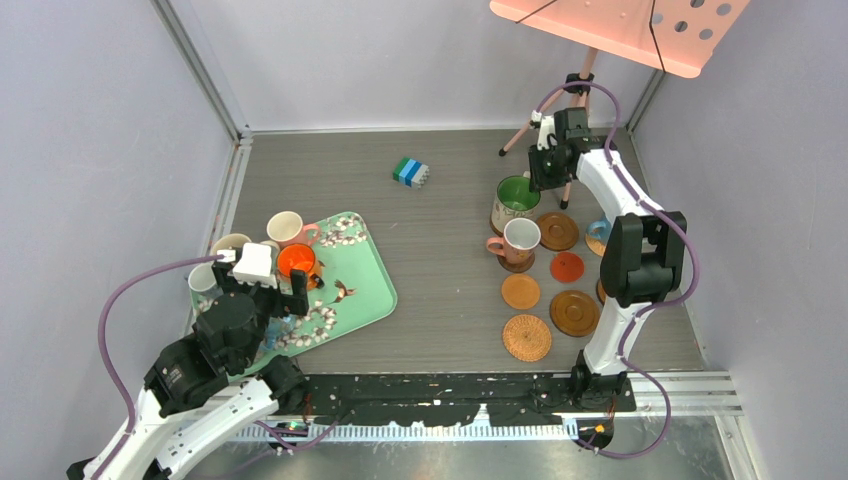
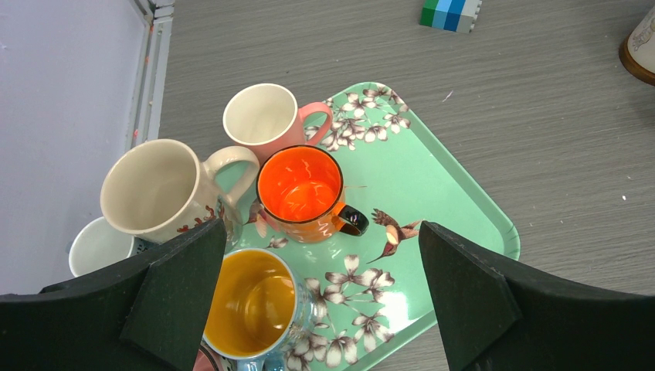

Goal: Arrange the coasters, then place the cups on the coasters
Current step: Place the cup on the coaster.

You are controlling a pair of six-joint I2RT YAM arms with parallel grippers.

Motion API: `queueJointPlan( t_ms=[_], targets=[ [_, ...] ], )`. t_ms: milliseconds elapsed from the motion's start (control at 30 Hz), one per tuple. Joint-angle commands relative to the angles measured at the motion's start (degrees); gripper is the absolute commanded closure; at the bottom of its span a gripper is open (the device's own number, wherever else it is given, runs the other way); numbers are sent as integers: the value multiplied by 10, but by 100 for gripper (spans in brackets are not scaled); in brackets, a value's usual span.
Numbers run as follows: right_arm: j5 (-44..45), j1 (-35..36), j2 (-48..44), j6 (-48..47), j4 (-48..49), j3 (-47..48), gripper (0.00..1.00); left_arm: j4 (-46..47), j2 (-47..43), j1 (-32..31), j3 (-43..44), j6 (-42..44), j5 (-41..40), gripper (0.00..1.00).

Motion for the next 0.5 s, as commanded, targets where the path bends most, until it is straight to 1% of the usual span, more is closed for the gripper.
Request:
queueJointPlan(
  t_ms=[0, 133, 400, 467],
  targets=[
    [-13, 1, -22, 7, 5, 27, 68, 28, 7, 2, 1, 8, -1, 1],
    [-24, 1, -27, 15, -5, 36, 63, 28, 7, 2, 1, 8, -1, 1],
    [-24, 5, -64, 45, -16, 41, 48, 28, 7, 2, 1, 8, -3, 1],
    [-15, 7, -78, 57, -20, 43, 47, 31, 9, 2, -1, 9, -5, 1]
  ],
)
